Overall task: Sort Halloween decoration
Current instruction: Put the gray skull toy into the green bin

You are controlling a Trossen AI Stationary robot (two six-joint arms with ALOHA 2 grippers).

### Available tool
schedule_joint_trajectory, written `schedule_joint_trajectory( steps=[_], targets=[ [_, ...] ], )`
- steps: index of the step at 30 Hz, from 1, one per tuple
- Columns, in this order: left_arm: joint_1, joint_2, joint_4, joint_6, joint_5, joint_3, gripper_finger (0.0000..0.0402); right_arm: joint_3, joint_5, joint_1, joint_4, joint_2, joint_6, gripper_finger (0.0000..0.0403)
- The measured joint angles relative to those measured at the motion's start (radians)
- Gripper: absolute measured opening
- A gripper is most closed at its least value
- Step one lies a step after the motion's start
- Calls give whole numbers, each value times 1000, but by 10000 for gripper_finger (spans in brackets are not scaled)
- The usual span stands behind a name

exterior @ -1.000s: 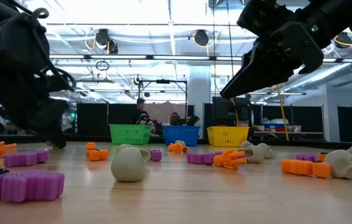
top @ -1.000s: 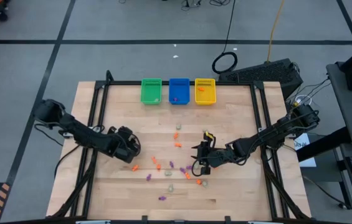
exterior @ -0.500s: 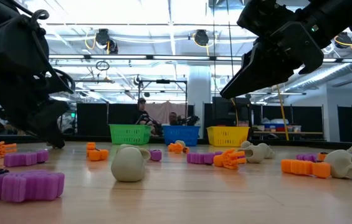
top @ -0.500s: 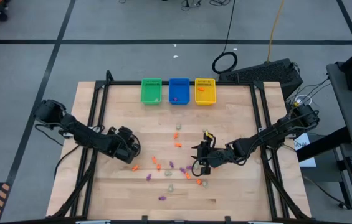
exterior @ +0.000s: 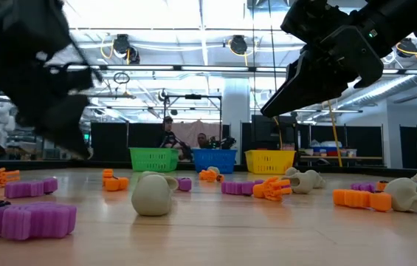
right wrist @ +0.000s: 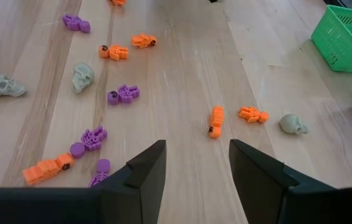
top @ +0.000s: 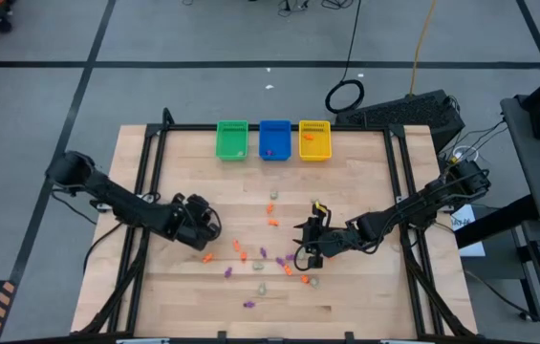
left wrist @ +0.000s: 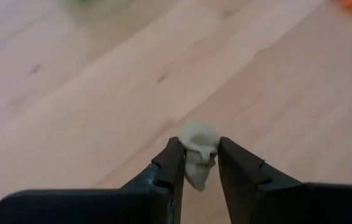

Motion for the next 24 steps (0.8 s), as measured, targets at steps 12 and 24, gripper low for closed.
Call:
schedule_joint_trajectory(
  steps=[12,24],
  targets=[
    [0,-192,38,335,-128,131,81,0,0,0,0,0,0,164],
    [0,-353,345,730,-158,151,81,0,0,0,0,0,0,164]
  ],
)
